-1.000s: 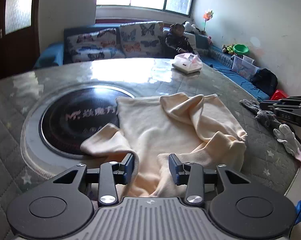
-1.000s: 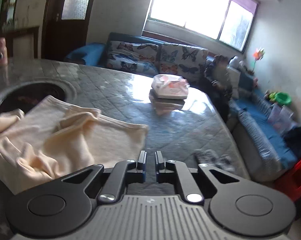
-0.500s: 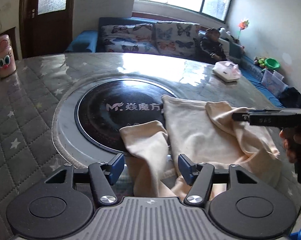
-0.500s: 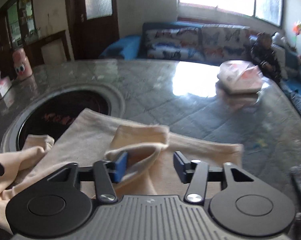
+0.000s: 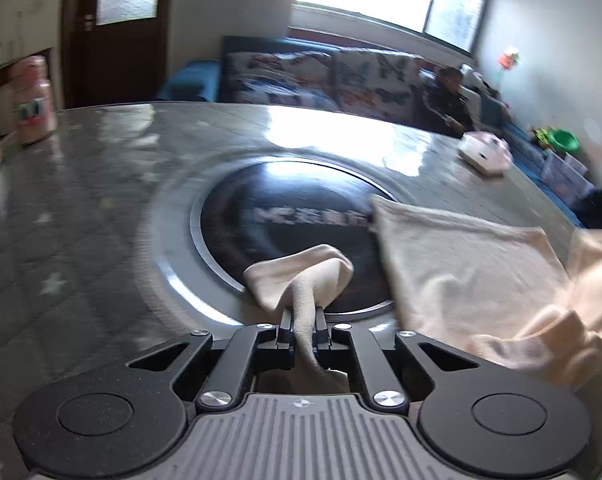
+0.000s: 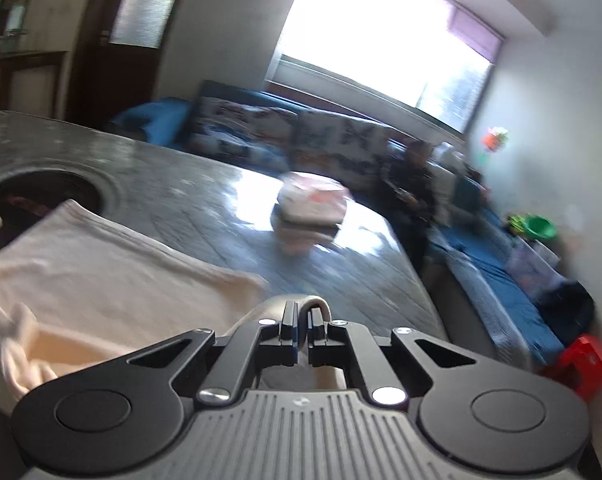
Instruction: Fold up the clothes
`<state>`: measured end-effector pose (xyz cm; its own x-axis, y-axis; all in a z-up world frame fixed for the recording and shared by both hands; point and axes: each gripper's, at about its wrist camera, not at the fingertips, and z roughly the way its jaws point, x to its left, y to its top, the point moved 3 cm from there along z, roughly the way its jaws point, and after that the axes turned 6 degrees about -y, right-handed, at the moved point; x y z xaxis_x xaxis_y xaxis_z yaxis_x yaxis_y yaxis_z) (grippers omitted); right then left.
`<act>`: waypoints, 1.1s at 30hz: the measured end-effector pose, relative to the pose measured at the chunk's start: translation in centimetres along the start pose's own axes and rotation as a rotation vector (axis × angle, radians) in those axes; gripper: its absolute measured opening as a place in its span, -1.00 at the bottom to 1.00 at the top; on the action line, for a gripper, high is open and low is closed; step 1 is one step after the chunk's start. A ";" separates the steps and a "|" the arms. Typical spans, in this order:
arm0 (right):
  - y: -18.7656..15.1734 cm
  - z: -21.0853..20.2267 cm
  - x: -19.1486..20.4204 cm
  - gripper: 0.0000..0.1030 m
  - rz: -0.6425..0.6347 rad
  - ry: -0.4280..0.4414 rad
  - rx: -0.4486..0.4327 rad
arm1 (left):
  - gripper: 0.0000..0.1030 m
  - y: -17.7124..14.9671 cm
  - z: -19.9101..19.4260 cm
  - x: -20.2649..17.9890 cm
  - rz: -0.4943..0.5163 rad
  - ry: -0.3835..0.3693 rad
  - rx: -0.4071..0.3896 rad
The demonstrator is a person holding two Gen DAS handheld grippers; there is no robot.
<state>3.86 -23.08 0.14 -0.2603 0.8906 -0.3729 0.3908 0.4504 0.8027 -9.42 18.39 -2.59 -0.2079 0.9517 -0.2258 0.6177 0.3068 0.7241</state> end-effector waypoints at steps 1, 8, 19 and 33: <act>-0.7 -0.4 -0.8 -0.93 0.017 -0.021 0.013 | -0.86 -0.2 -0.5 0.6 -0.011 0.014 -0.008; -5.9 -0.4 -2.5 -0.83 0.113 0.000 0.197 | -0.86 -3.3 -3.6 4.2 -0.076 0.099 -0.002; -6.0 -4.2 -1.9 0.01 0.093 0.046 0.171 | -0.23 -4.7 -7.7 4.2 -0.010 0.130 -0.016; -4.2 -7.1 10.8 0.30 -0.111 0.476 0.035 | -0.02 -4.3 -7.4 -3.9 0.153 -0.048 -0.038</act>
